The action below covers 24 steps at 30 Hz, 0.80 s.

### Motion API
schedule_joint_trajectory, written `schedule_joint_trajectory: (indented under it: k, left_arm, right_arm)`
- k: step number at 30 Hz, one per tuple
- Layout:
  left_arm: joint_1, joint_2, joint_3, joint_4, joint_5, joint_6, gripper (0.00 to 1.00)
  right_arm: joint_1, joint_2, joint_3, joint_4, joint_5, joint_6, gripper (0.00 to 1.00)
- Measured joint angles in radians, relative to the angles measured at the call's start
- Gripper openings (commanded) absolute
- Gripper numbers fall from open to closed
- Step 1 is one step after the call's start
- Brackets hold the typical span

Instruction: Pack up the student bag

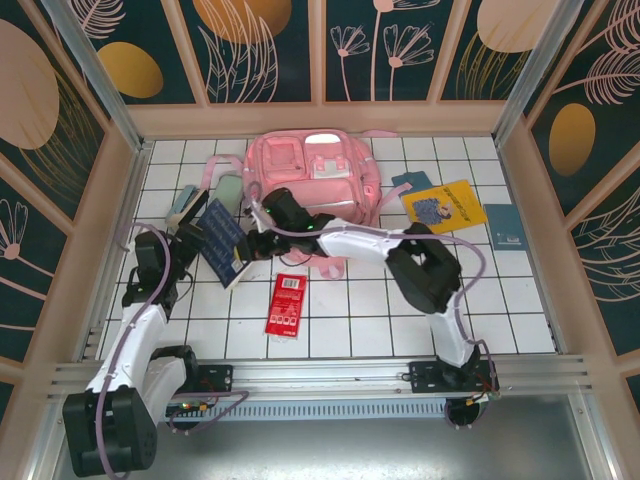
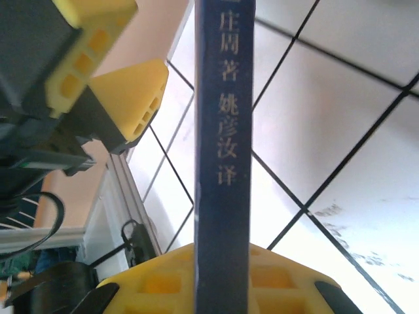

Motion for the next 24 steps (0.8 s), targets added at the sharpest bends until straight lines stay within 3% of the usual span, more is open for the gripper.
schedule_joint_trajectory:
  k: [7, 17, 24]
  left_arm:
    - [-0.116, 0.021, 0.07, -0.012, 0.002, 0.038, 0.69]
    - [-0.507, 0.312, 0.317, -0.01, -0.14, 0.124, 0.65]
    - [-0.736, 0.578, 0.541, -0.029, -0.197, 0.259, 0.58]
  right_arm:
    - [-0.14, -0.302, -0.323, 0.118, 0.041, 0.035, 0.0]
    - [-0.399, -0.759, -0.767, 0.185, 0.082, 0.103, 0.0]
    - [-0.599, -1.035, -0.947, 0.164, 0.078, 0.13, 0.0]
